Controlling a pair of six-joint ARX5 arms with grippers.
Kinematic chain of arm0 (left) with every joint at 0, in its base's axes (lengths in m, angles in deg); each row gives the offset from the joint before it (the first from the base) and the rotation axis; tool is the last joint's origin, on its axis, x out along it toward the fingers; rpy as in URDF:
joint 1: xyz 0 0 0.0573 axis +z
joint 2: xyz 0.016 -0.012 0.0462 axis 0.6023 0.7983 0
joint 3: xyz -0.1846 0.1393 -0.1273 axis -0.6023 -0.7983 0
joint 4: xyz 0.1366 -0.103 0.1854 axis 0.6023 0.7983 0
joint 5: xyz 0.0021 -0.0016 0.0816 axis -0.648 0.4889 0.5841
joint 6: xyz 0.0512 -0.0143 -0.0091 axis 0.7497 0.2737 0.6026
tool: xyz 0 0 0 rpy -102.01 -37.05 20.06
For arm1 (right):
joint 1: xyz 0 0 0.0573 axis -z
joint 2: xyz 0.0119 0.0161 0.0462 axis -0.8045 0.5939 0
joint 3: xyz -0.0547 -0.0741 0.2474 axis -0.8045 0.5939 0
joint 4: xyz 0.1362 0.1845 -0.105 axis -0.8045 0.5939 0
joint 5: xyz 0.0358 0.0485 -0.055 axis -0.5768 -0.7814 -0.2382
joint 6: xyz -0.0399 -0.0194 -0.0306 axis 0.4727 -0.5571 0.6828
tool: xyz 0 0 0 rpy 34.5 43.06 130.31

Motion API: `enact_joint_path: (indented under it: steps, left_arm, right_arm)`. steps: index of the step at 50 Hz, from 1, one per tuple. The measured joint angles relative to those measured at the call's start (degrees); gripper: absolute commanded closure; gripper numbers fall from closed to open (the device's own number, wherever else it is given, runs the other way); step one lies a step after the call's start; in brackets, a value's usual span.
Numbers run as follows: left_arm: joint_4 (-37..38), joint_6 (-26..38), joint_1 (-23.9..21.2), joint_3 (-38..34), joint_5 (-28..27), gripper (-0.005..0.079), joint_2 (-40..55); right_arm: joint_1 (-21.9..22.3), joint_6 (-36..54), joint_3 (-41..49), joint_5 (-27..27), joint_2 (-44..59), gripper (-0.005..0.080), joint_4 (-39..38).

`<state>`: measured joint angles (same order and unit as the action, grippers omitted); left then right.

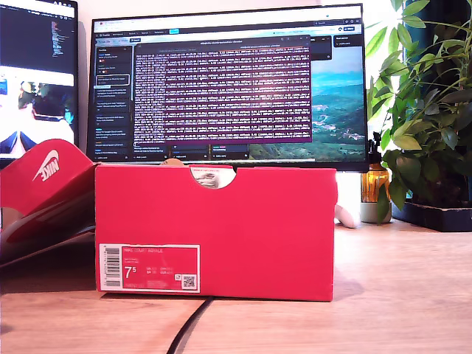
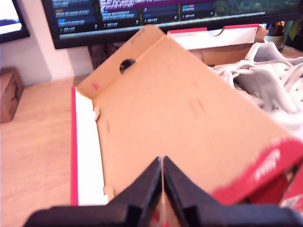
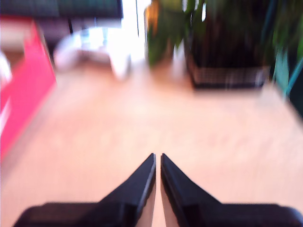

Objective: Pack the white shoes by picking the first shoe and placing it inside the red shoebox, left side, then picking and rotating the second shoe and placing it in the shoebox

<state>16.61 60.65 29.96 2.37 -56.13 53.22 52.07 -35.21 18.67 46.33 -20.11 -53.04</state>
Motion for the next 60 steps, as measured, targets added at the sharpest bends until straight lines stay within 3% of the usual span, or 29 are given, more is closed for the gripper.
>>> enact_joint_path:
  steps: [14, 41, 60]
  left_arm:
    - [4.1, 0.0, 0.0, -1.5, 0.0, 0.076, -7.8]
    - [13.3, -1.3, 0.0, -6.8, 1.7, 0.076, -24.7]
    - [12.5, -1.8, 0.0, -6.8, 2.4, 0.076, -24.6]
  right_arm:
    - [-0.8, -1.2, 7.1, 1.1, -11.5, 0.0765, 1.6]
    - [-0.8, 0.1, 10.4, 1.1, -33.1, 0.0765, 16.2]
    - [-0.8, 0.3, 10.6, 0.3, -47.5, 0.0765, 23.8]
